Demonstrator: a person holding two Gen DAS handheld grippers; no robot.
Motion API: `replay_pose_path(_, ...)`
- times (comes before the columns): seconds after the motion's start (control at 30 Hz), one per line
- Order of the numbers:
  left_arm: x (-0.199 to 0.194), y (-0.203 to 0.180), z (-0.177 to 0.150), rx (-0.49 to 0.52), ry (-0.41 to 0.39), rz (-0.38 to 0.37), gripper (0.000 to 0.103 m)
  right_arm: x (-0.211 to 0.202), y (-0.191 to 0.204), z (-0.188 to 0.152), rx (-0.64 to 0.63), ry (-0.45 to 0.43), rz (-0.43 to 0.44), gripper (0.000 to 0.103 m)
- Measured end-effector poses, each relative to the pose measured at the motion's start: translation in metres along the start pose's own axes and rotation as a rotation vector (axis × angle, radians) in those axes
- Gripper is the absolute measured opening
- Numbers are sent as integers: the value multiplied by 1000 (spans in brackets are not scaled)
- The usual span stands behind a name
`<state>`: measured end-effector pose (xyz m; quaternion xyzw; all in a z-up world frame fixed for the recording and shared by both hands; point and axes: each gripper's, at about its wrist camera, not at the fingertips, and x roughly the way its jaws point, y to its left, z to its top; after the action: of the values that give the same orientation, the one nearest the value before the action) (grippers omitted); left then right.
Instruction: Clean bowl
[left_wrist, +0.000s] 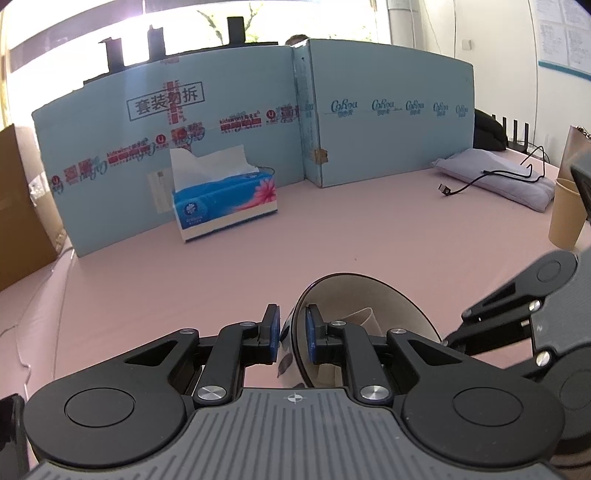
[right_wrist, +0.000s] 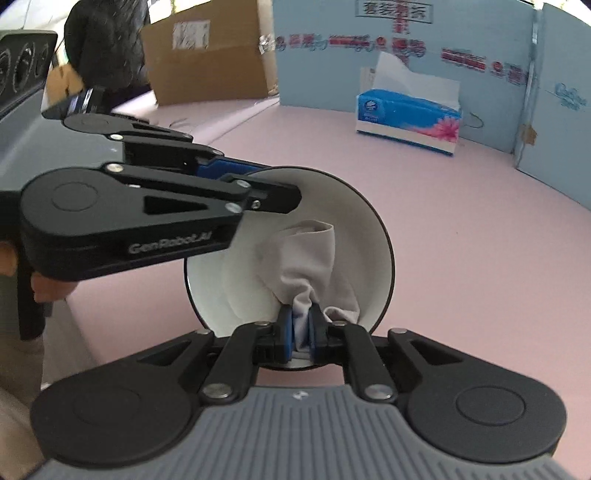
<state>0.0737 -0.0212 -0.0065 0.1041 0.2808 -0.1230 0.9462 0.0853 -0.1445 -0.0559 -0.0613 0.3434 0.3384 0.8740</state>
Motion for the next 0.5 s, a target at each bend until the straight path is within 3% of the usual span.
replay_pose_path(0.23,4,-9,9,-1,0,9,25,-2,-9,-8,113,-62,9,8)
replay_pose_path(0.5,-21,-20,-9,-21,40,109,26,-6,-9,-14,131,-92,4,6)
